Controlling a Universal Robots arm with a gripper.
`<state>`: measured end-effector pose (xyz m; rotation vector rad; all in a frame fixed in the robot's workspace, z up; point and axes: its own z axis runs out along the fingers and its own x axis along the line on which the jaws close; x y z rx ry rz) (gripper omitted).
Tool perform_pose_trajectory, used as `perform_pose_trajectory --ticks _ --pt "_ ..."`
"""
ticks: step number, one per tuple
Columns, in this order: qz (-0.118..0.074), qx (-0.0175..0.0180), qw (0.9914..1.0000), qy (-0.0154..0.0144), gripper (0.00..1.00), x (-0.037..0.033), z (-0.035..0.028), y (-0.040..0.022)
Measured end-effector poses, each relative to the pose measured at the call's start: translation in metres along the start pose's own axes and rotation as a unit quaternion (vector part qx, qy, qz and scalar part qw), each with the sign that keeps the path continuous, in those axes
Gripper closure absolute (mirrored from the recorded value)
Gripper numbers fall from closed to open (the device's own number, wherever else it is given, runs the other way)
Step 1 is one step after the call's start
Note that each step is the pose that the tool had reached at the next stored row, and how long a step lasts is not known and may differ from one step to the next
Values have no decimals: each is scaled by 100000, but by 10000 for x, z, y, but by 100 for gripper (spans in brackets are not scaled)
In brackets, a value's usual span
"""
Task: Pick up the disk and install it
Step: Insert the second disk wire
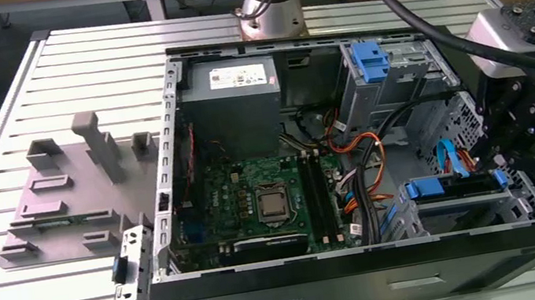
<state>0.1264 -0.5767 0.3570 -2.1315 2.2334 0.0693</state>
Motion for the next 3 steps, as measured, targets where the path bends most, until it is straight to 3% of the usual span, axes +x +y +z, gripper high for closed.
perform_pose_trajectory --ticks 3 --pt "2 -1 100000 3 76 0 -3 0"
